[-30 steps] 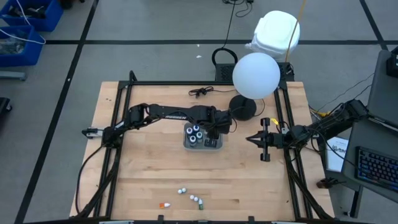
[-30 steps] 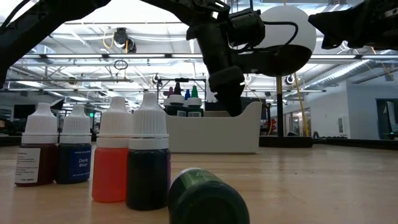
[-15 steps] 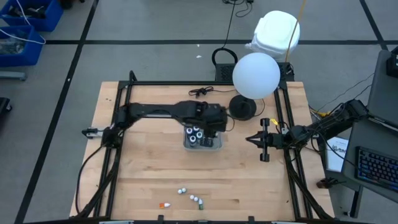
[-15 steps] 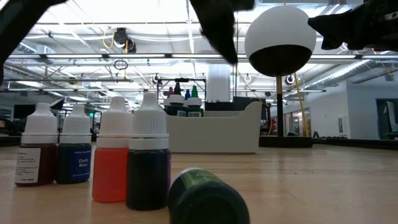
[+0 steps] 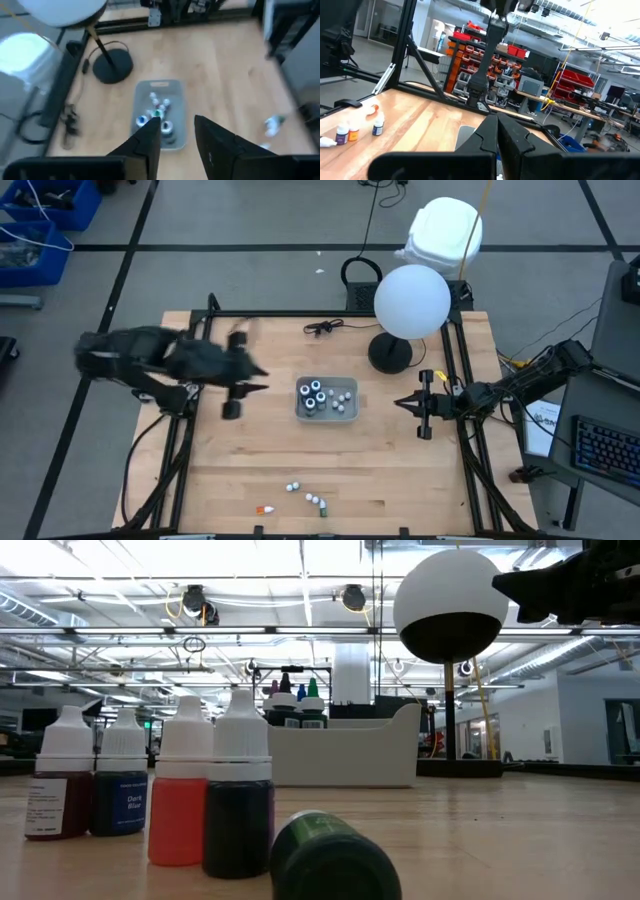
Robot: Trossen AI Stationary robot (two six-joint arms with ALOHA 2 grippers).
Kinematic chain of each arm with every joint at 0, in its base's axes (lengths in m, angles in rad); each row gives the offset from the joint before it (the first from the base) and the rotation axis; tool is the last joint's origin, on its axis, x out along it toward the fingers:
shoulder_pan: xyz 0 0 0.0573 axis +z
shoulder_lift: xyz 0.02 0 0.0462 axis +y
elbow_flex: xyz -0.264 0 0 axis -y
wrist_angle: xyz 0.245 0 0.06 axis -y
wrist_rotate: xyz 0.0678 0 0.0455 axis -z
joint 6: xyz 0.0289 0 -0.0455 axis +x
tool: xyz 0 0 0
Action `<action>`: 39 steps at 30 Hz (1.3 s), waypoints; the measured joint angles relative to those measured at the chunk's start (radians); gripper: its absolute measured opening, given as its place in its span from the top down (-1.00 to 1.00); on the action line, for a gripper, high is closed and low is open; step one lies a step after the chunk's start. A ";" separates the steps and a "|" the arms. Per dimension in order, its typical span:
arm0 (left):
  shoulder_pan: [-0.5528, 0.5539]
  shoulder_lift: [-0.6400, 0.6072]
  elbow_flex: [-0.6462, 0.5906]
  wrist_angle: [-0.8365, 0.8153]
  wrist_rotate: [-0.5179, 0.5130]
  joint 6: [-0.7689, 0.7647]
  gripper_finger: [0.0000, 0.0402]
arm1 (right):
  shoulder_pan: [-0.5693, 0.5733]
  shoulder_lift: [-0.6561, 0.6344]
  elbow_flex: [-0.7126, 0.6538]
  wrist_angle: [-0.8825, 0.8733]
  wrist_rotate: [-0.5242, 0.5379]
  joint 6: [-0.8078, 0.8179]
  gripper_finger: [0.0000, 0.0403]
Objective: Pick & Place food coloring
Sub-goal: Put the small violet food coloring bottle into the gray bin
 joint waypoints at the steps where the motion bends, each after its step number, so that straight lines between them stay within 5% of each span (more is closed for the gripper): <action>1: -0.015 -0.070 -0.103 0.059 0.000 -0.042 0.42 | 0.000 0.000 0.000 0.000 0.000 0.000 1.00; 8: -0.108 -0.425 -0.864 0.594 -0.081 -0.080 0.77 | 0.000 0.000 0.000 0.000 0.000 0.004 1.00; 14: -0.141 -0.598 -1.245 1.108 -0.104 0.171 0.95 | 0.000 0.000 0.000 0.012 -0.007 0.003 1.00; 19: -0.099 -0.818 -1.272 1.068 -0.164 0.277 0.98 | 0.000 0.000 0.000 0.015 -0.007 0.006 1.00; 25: -0.071 -1.045 -1.310 0.981 0.064 0.367 0.98 | 0.000 0.000 0.000 0.015 -0.008 0.007 1.00; 31: -0.042 -1.161 -1.387 0.946 -0.009 0.382 0.98 | 0.000 0.000 0.000 0.011 -0.009 0.023 1.00; 39: -0.001 -1.197 -1.510 1.032 0.062 0.293 0.99 | 0.000 0.001 0.000 0.005 -0.009 0.042 1.00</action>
